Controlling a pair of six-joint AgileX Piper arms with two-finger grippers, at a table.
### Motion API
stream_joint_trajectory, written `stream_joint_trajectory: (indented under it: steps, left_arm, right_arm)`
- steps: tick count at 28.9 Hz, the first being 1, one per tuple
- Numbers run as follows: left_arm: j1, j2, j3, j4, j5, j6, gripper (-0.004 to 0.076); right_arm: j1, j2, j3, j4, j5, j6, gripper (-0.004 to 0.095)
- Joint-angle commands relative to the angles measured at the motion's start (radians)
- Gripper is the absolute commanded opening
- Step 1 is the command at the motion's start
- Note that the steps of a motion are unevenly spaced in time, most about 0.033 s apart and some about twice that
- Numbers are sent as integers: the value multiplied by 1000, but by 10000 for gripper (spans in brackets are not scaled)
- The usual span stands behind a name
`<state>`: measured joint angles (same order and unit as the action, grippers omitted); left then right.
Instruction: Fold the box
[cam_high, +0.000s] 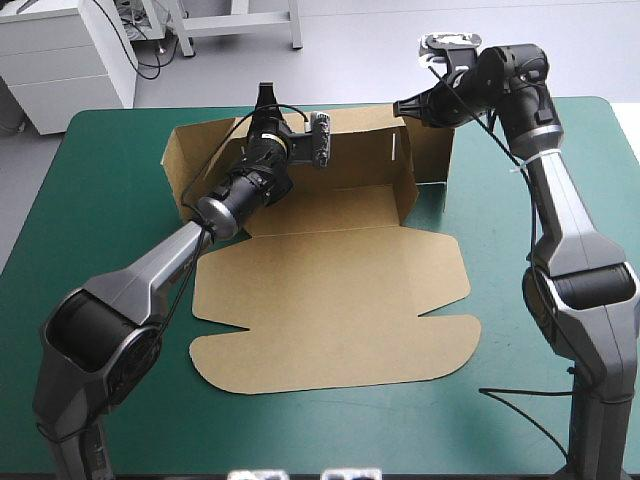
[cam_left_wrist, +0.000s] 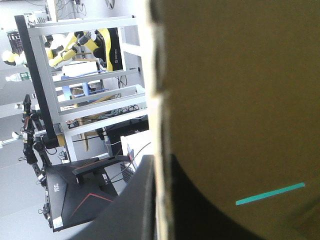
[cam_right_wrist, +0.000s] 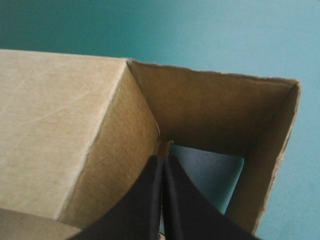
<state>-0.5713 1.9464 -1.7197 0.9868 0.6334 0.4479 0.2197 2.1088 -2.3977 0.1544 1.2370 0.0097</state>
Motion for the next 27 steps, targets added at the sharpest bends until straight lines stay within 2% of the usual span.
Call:
stream_joint_trajectory:
  steps: [1,5,10,15,21,27]
  left_arm:
    - [-3,-38,-14,-16,40,-3,-8]
    - [-3,-37,-14,-20,81,-25,-8]
    - [-3,-35,-14,-19,81,-25,-8]
    - [-3,-35,-14,-19,79,-25,-8]
    - [-3,-35,-14,-19,65,-25,-8]
    - [-3,-27,-14,-14,60,-25,-8]
  right_arm:
    - [-5,-25,-31,12,11,-10,-1]
    - [-5,-20,-26,95,11,-10,-4]
    - [-5,-34,26,78,13,43,-4]
    - [1,-111,247,91,11,-10,-4]
    - [6,-230,418,38,9,-64,-4]
    - [6,-370,597,98,7,-137,-4]
